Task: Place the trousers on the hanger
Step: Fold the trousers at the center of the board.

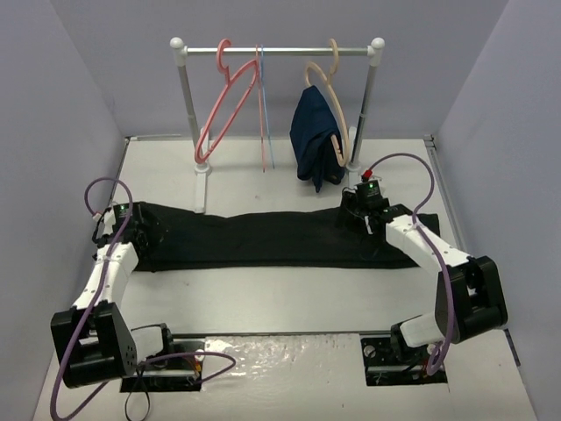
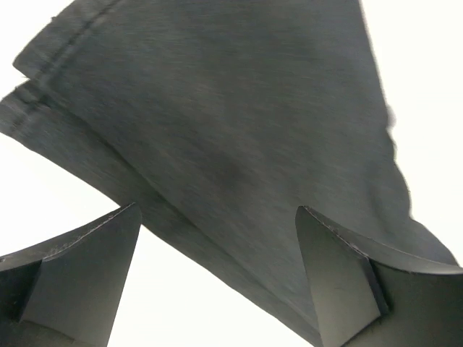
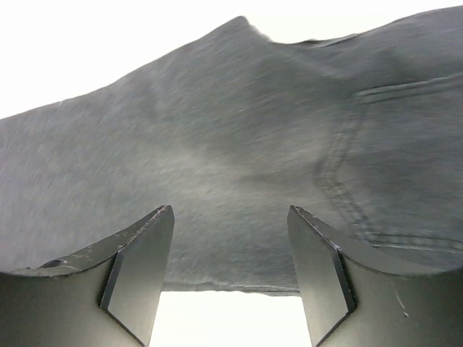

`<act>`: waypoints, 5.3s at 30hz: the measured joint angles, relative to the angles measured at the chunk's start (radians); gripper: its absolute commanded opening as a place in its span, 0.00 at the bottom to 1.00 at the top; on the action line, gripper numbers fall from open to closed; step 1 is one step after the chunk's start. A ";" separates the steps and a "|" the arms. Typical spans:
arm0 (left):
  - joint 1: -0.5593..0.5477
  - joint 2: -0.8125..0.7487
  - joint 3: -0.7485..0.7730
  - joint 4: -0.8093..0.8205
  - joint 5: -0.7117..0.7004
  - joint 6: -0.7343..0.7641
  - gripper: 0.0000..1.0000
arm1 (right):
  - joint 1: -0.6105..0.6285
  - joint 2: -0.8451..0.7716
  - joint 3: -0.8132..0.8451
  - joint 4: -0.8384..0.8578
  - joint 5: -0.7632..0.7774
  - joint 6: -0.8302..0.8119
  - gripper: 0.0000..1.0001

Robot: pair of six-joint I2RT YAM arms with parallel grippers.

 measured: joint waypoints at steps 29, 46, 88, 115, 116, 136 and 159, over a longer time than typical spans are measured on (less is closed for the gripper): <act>0.358 0.287 0.063 0.080 0.101 0.103 0.82 | -0.028 0.062 -0.170 0.141 -0.120 0.013 0.62; 0.357 0.238 0.168 -0.020 0.045 0.254 0.83 | -0.039 -0.120 -0.177 0.065 -0.128 -0.055 0.86; 0.353 0.481 0.240 -0.008 0.079 0.233 0.21 | -0.039 -0.276 -0.128 -0.041 -0.112 -0.027 0.87; 0.295 0.229 0.392 -0.266 0.064 0.209 0.00 | -0.039 -0.251 -0.131 -0.041 -0.111 -0.048 0.87; 0.295 0.227 0.392 -0.272 0.054 0.209 0.00 | -0.039 -0.251 -0.134 -0.041 -0.111 -0.051 0.87; 0.324 0.307 0.289 -0.265 -0.102 0.177 0.68 | -0.041 -0.285 -0.172 -0.054 -0.112 -0.076 0.87; 0.327 0.406 0.237 -0.185 -0.048 0.166 0.59 | -0.046 -0.290 -0.172 -0.059 -0.112 -0.075 0.88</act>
